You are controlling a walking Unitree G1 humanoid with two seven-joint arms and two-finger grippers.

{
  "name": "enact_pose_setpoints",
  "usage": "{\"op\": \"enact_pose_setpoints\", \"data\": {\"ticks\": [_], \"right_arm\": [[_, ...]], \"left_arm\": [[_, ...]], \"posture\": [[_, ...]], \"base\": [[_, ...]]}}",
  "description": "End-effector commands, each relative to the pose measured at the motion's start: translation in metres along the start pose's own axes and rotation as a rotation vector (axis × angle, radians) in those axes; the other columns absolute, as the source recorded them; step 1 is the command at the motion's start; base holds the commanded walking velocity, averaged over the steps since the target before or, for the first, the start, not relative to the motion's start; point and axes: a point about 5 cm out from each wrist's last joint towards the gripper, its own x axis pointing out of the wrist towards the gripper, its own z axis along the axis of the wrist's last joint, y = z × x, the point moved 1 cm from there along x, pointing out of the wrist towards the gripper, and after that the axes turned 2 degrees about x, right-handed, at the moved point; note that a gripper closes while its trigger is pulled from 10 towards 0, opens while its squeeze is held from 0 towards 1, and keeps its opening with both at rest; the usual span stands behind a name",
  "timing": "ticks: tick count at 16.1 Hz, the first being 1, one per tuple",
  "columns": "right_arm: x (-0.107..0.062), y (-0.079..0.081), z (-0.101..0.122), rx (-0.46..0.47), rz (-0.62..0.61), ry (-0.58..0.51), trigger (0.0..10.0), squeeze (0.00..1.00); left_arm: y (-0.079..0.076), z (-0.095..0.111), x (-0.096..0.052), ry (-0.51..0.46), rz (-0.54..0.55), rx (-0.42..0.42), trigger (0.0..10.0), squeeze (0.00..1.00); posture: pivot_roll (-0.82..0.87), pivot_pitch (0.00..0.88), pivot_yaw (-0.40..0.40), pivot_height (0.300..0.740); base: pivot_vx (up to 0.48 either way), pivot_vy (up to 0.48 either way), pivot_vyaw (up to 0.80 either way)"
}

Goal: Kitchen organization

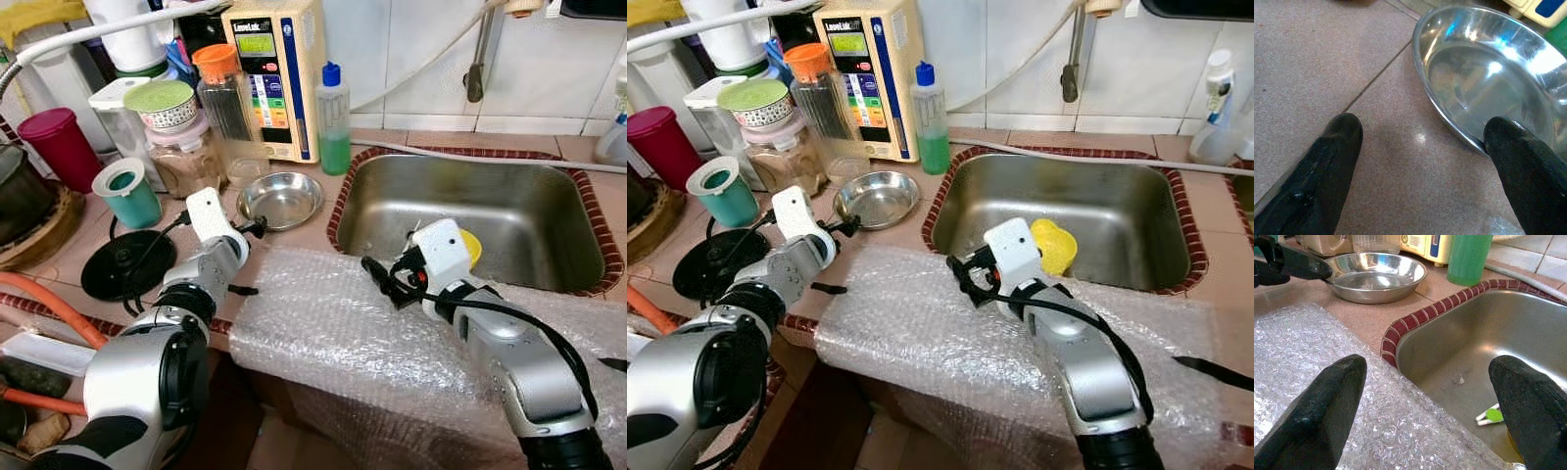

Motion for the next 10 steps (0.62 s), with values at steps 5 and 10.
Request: {"op": "enact_pose_setpoints", "data": {"ticks": [5, 10], "right_arm": [[-0.005, 0.012, 0.006, -0.023, 0.033, -0.031, 10.0, 0.0], [-0.009, 0.011, 0.003, -0.013, 0.02, -0.031, 10.0, 0.0]], "left_arm": [[-0.01, -0.002, 0.0, 0.015, -0.02, 0.079, 10.0, 0.0], [-0.015, 0.003, 0.0, -0.023, -0.043, 0.038, 10.0, 0.0]], "posture": [[-0.1, 0.0, 0.206, 0.74], [-0.09, 0.0, 0.183, 0.74]], "base": [[0.0, 0.0, 0.0], [0.0, 0.0, 0.0]]}}
